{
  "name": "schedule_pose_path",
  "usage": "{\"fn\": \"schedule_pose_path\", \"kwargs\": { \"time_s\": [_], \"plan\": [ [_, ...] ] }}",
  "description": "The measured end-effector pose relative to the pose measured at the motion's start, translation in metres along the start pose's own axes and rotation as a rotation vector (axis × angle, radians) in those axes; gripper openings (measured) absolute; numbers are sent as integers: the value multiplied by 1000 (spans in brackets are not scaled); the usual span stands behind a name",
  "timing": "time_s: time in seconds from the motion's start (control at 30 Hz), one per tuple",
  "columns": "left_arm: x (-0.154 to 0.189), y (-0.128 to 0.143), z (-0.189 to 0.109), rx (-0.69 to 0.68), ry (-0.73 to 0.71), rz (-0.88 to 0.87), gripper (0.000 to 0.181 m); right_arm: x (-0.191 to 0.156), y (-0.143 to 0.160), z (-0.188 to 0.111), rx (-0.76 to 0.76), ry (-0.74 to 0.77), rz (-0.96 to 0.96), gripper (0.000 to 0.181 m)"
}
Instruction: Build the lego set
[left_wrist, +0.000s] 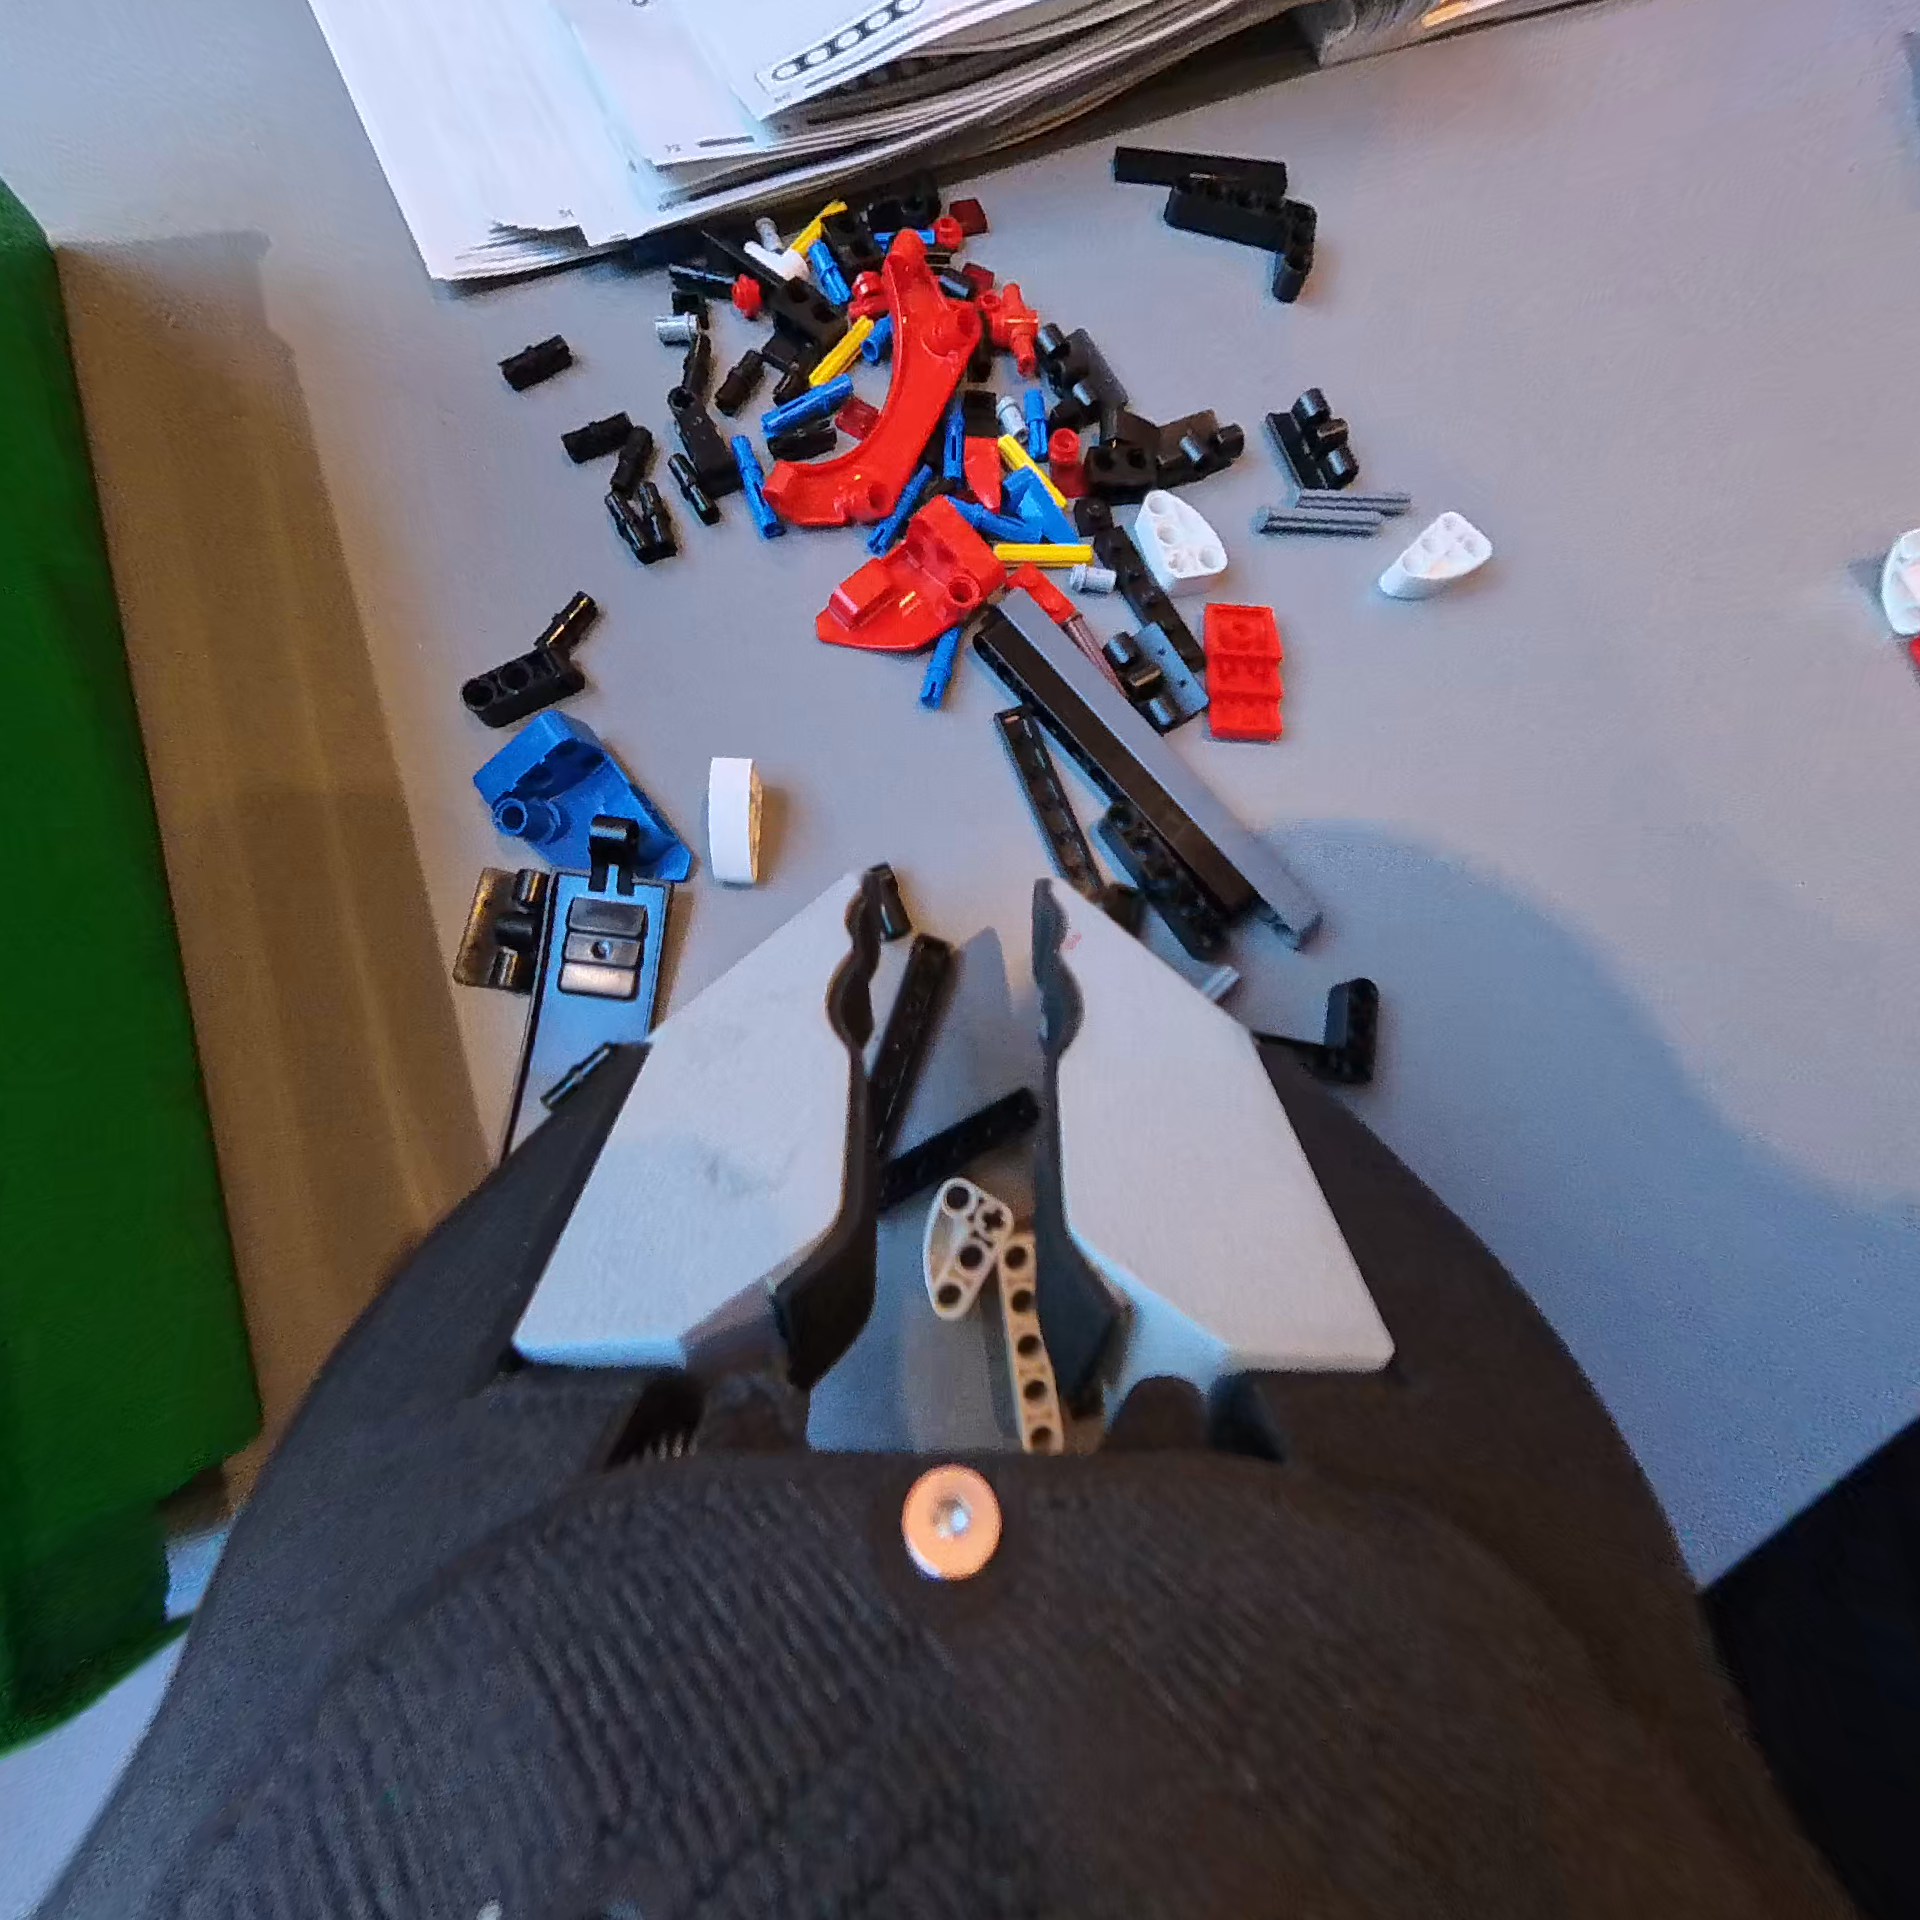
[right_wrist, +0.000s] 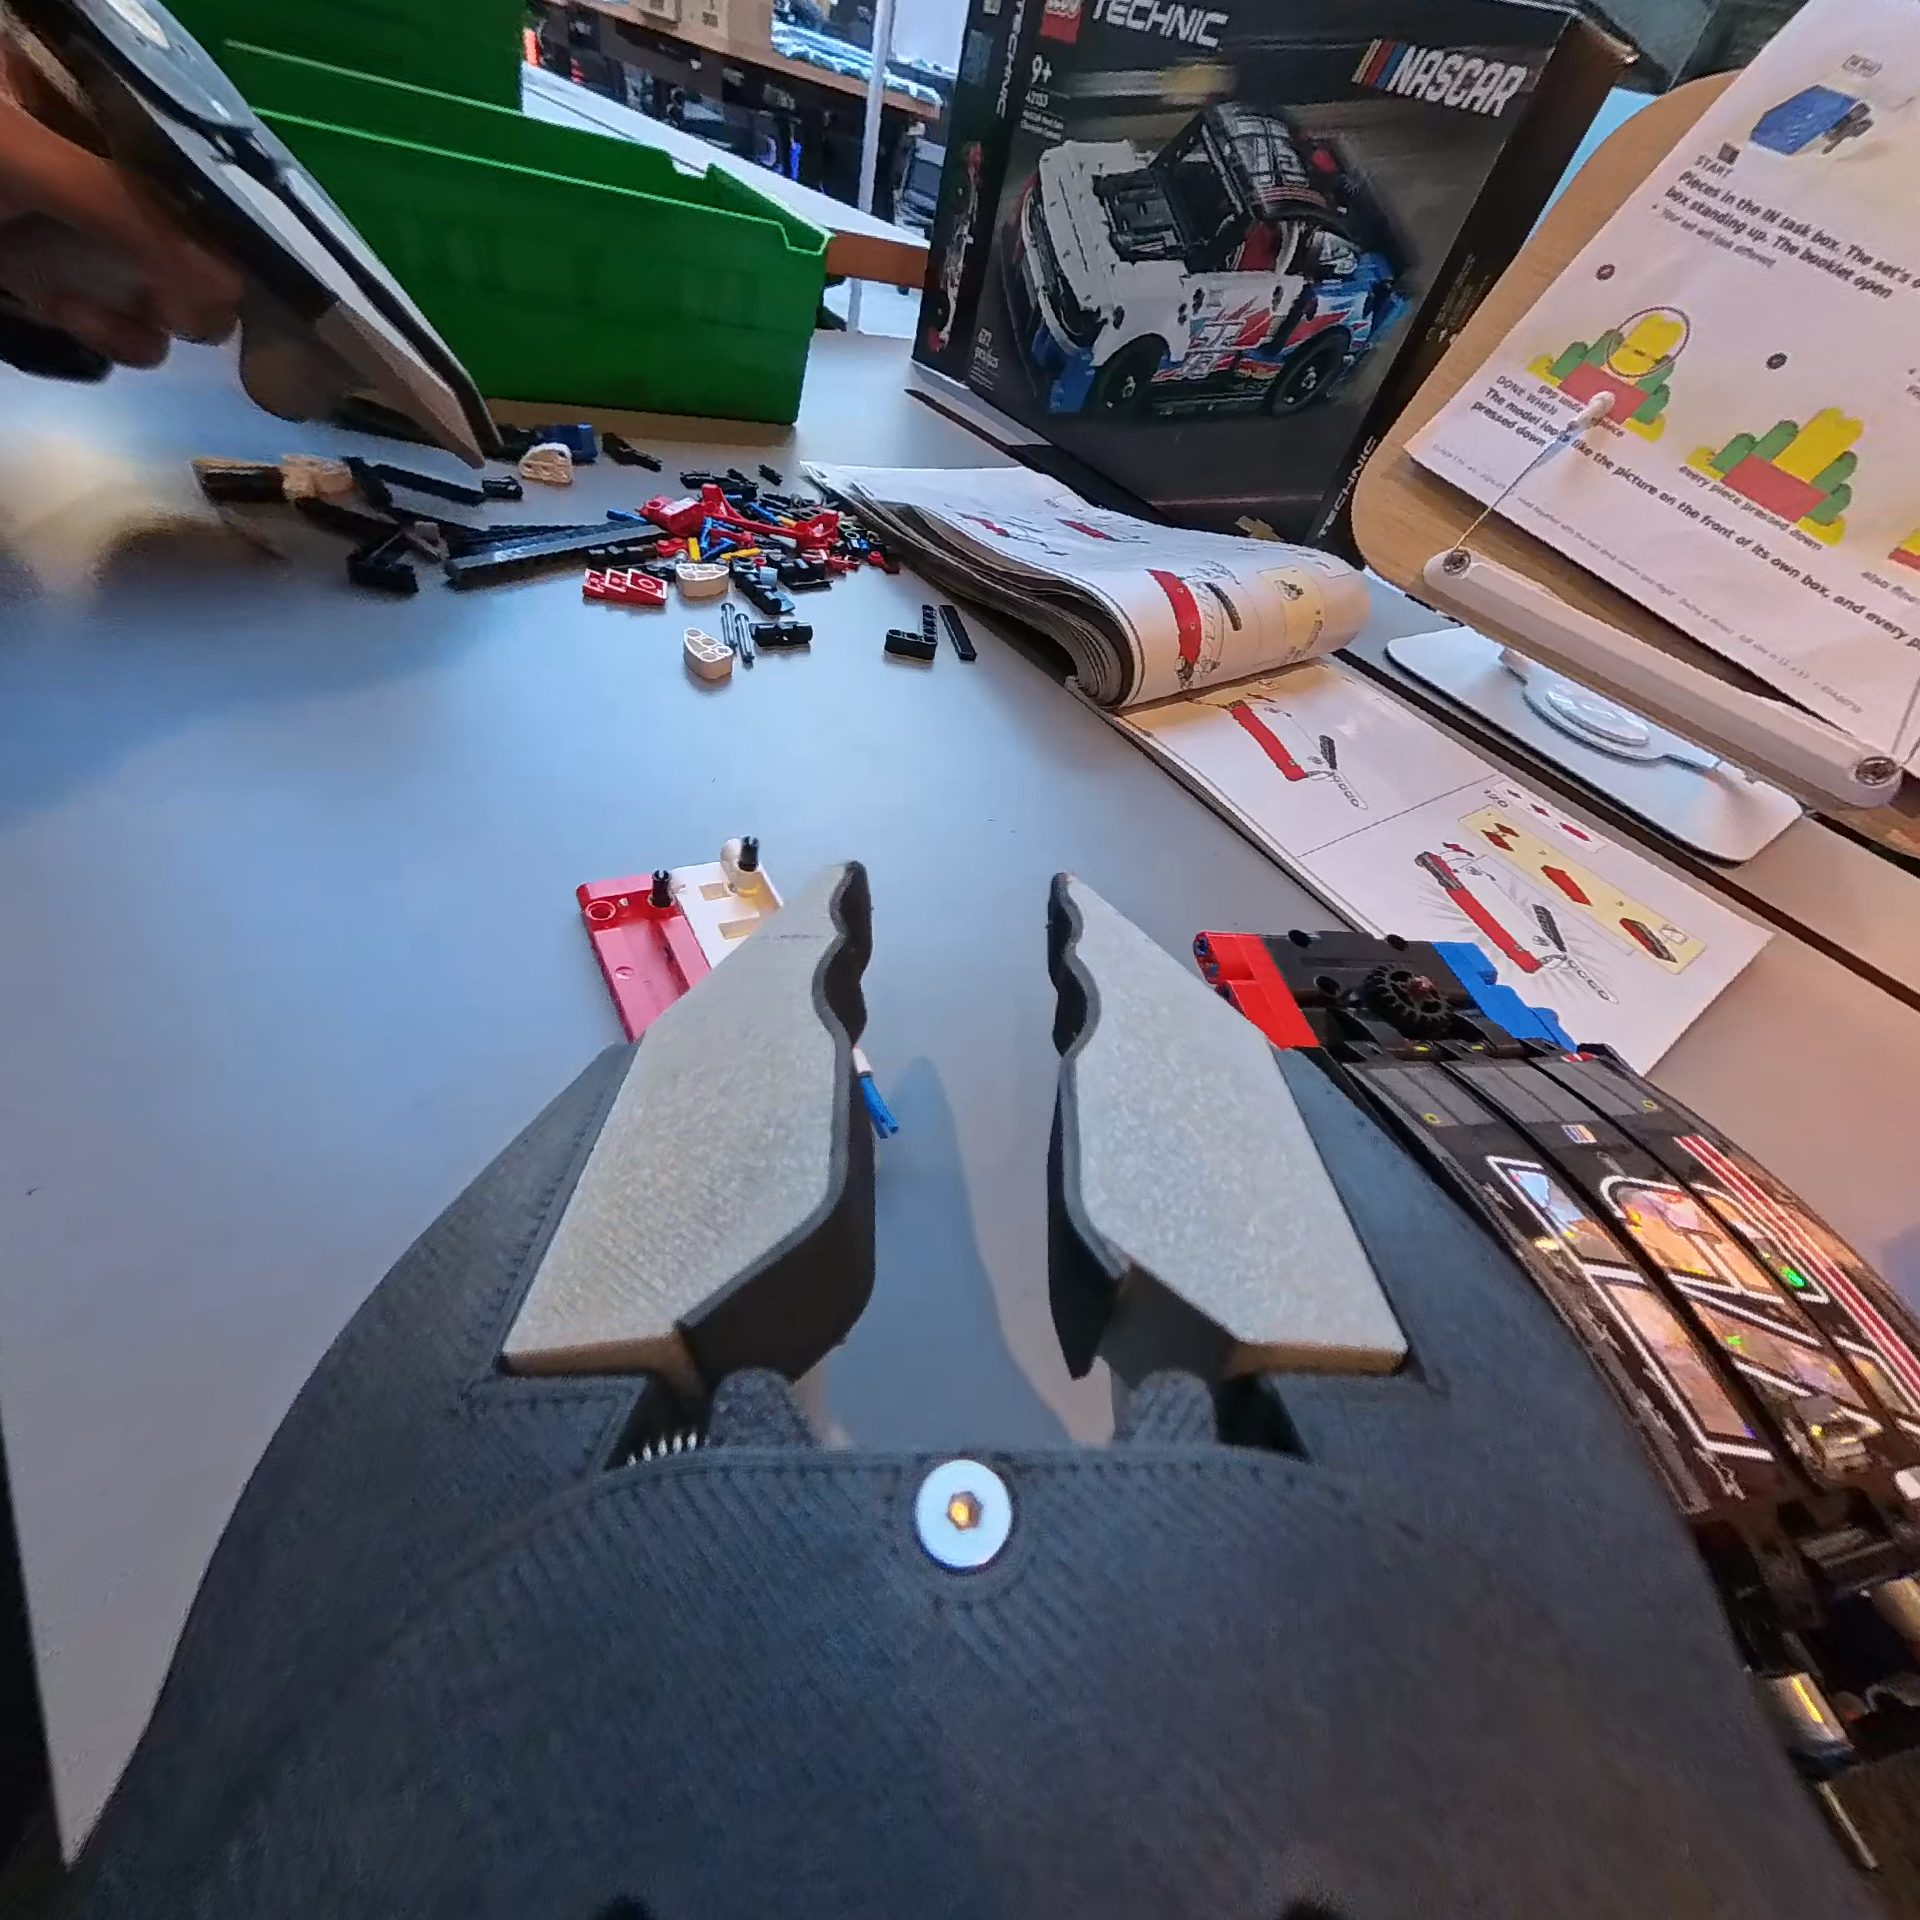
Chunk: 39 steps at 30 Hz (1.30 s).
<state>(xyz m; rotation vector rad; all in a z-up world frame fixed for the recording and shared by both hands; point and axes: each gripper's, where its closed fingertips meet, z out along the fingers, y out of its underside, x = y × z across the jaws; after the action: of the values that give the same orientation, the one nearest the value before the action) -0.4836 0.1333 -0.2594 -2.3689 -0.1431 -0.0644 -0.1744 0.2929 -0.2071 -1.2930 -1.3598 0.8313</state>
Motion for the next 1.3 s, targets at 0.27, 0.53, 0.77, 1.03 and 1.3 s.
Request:
{"fn": "schedule_pose_path", "kwargs": {
  "time_s": [0.27,0.53,0.77,1.03,1.3],
  "plan": [
    [0,1,7,-19,51,10,26,3,0,5,-9,10,-8,27],
    [32,13,1,-52,152,103,42,3,-2,3,11,14,-6,27],
    [49,19,8,-149,163,312,35,0,-5,1,30,-11,9,26],
    [35,17,14,-196,54,254,11,-1,-8,-2,51,-16,13,24],
    [38,11,21,-180,16,294,12,-3,-11,-4,71,-35,22,22]
  ]
}}
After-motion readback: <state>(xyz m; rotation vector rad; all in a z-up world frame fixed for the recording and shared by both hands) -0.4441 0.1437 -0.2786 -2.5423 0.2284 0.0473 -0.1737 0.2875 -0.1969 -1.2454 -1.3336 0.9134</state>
